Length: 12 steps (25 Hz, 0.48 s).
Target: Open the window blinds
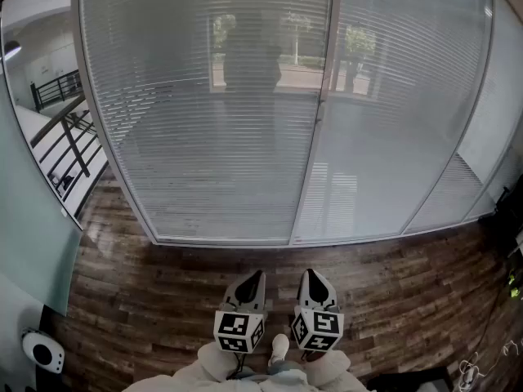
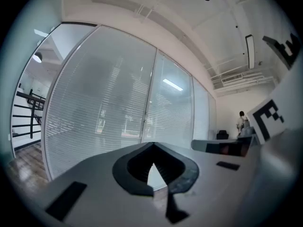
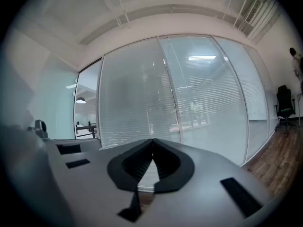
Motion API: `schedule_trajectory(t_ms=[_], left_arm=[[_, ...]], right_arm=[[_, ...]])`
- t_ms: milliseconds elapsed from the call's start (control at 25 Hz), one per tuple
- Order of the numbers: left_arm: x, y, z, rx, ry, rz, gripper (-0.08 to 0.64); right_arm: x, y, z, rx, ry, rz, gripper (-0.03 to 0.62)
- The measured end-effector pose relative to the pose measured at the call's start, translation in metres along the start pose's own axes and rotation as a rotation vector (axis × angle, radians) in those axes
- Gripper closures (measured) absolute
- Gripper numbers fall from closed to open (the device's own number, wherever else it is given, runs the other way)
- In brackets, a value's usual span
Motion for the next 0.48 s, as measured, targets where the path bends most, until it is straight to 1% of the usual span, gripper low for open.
schedule_trajectory(t_ms=[200,480], left_arm=[[-0.004,-0.001,-0.035,-0.003,0.006,-0.006,0.561],[-0.002,0.006,-0.103,0.009,0.011,-0.011,0.561]], right_arm=[[0.020,0.001,-0.032,0.007,0.003,0.001,0.578],[0.059,0.010,-0.088,0.018,0.024,0.008,0.578]])
Point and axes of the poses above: the fingertips, and each gripper's own axes: z backward along the fingers, x to its right, y out of its top, the point moved 3 cm from there along z, backward along the fingers, and after that the axes turned 9 degrees about z, right-handed, at the moved point
